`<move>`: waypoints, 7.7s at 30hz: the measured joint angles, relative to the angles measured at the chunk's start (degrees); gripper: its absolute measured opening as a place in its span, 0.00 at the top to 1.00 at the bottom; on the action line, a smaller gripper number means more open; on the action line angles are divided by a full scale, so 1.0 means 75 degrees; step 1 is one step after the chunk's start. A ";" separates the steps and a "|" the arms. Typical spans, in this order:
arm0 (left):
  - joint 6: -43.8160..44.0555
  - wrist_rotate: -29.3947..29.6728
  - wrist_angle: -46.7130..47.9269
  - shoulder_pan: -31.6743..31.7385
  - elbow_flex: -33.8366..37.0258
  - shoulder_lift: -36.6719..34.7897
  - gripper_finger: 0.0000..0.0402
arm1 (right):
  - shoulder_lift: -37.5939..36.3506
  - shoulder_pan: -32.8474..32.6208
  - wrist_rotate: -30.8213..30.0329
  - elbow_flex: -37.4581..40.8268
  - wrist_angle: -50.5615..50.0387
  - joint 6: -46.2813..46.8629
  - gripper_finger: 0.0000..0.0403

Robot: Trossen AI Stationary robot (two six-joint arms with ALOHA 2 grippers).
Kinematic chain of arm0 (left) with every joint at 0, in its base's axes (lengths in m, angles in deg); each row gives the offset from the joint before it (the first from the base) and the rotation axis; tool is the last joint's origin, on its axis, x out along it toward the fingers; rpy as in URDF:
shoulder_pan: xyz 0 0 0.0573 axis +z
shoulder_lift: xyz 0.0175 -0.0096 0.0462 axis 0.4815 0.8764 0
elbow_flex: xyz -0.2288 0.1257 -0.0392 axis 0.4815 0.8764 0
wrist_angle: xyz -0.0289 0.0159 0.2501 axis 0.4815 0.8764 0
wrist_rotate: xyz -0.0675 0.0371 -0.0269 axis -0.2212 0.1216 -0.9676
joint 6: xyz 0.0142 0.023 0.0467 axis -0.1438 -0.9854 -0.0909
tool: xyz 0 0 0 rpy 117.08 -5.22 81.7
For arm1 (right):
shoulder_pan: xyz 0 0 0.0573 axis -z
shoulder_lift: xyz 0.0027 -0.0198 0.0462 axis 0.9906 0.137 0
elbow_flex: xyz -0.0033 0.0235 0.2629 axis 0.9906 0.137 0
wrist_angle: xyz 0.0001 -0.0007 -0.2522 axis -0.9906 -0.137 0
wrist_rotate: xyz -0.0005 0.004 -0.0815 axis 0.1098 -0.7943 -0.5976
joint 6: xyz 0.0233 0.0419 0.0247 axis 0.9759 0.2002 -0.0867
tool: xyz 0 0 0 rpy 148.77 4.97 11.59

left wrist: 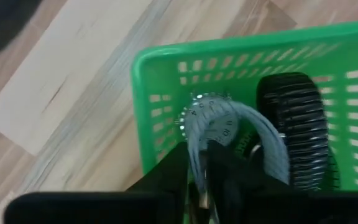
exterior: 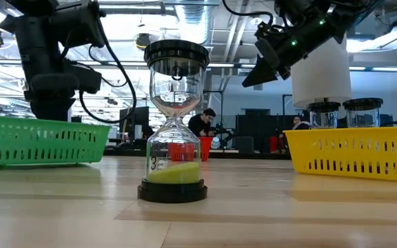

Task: Pick & Place Office items
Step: Put the white wrist watch into the green bin, then put the gold wrist watch into the green bin

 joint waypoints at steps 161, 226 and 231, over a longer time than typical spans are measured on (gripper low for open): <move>-0.7001 0.0662 -0.8331 0.0341 -0.0653 -0.1078 0.67 | 0.2600 -0.6314 -0.2891 -0.6310 -0.9720 0.3299 0.99; -0.6524 0.0846 -0.9989 0.0402 -0.0298 0.1070 0.61 | 0.2308 -0.0922 0.1687 -0.1545 0.3479 -0.1172 0.98; -0.6524 0.0758 -0.9989 0.0402 -0.0298 0.1070 0.69 | 0.2308 -0.1067 0.1690 -0.1545 0.3704 -0.1195 0.97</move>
